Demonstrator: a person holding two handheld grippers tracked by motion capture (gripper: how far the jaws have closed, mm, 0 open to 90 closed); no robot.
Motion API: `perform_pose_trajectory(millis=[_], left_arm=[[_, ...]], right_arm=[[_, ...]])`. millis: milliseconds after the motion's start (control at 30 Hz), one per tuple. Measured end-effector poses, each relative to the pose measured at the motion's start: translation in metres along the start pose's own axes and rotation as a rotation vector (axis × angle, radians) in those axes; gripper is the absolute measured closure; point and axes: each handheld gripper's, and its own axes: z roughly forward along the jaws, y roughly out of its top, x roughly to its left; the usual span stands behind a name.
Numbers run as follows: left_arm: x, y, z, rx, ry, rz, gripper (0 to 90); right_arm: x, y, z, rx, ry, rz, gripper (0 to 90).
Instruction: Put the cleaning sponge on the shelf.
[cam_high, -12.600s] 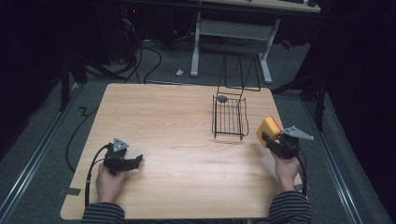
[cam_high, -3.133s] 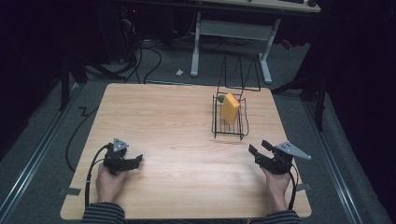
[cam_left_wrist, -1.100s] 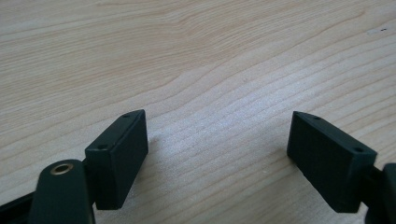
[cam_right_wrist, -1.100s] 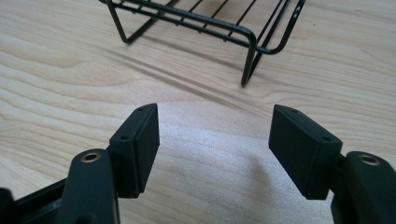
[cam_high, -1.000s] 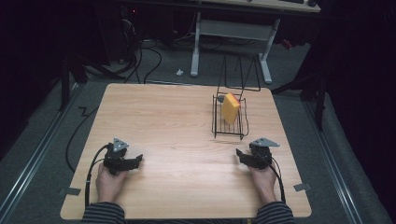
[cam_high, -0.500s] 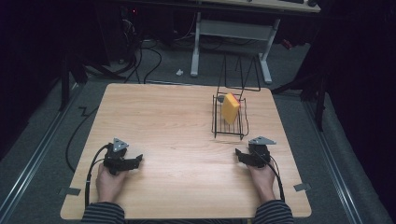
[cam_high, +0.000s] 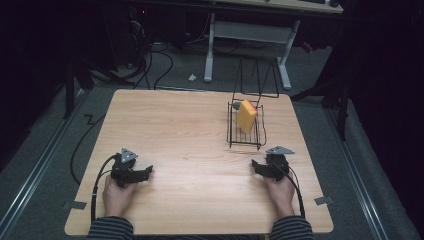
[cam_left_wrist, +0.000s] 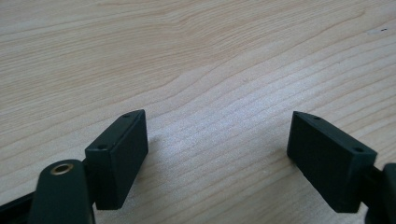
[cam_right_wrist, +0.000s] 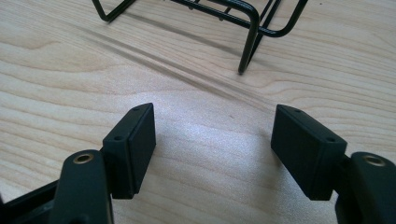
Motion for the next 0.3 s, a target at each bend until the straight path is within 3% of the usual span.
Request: perform_pose_trajectory(millis=[300], left_arm=[[0.0000, 0.0000, 0.0000, 0.000, 0.000, 0.000, 20.9]], right_arm=[[0.0002, -0.0004, -0.0004, 0.000, -0.001, 0.003, 31.3]])
